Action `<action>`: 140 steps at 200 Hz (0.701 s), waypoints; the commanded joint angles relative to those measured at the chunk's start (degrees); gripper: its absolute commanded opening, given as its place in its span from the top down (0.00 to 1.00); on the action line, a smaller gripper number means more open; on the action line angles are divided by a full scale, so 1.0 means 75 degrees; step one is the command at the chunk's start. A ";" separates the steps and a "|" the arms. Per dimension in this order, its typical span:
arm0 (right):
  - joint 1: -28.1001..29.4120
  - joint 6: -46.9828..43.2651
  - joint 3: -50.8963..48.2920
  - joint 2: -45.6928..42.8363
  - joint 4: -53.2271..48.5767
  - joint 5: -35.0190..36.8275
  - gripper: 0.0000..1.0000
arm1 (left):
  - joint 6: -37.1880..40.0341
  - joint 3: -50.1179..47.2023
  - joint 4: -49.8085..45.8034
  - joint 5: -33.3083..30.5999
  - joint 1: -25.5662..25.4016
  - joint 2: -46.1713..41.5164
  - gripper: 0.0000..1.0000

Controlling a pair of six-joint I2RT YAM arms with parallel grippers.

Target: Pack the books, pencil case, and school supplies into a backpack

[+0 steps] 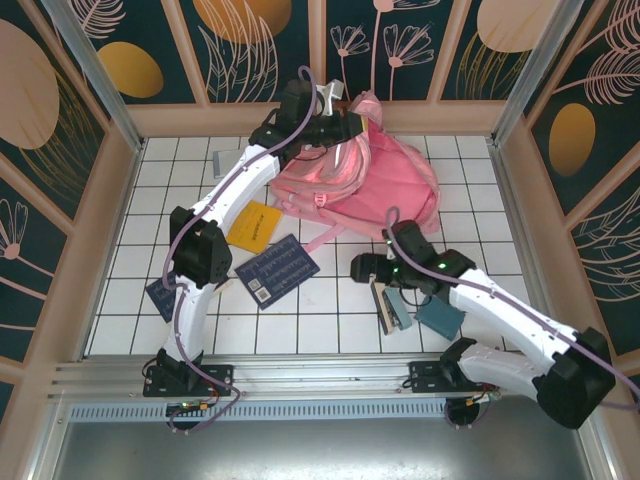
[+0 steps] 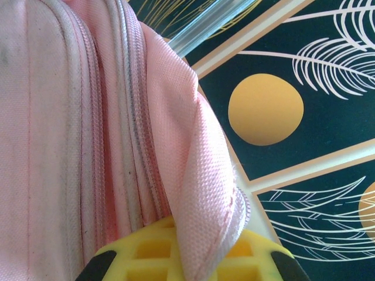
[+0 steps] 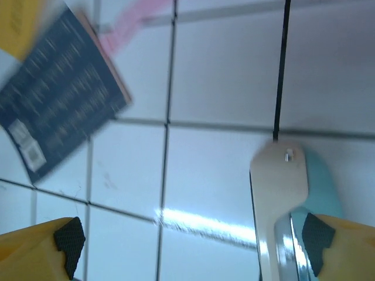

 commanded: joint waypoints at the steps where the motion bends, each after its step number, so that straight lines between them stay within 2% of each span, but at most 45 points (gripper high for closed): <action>1: 0.0353 0.0984 0.0269 0.0777 -0.1415 0.0960 0.01 | 0.0261 0.0001 0.0233 -0.0145 0.0135 -0.0511 1.00; 22: 0.0394 0.1624 0.0187 0.1125 -0.1762 0.1636 0.01 | 0.0224 -0.0181 0.0290 -0.0077 0.0133 -0.0610 1.00; 42: 0.0411 0.1711 0.0159 0.1097 -0.1789 0.2008 0.01 | 0.0133 -0.0439 0.0461 0.0067 0.0125 -0.0728 1.00; 73: 0.0421 0.1593 -0.0051 0.1370 -0.1386 0.1471 0.01 | 0.0131 -0.0444 0.0474 0.0154 0.0135 -0.0758 1.00; 140: 0.0422 0.1588 -0.0615 0.1764 -0.0576 0.1300 0.01 | 0.0044 -0.0438 0.0595 0.0326 0.0134 -0.0759 1.00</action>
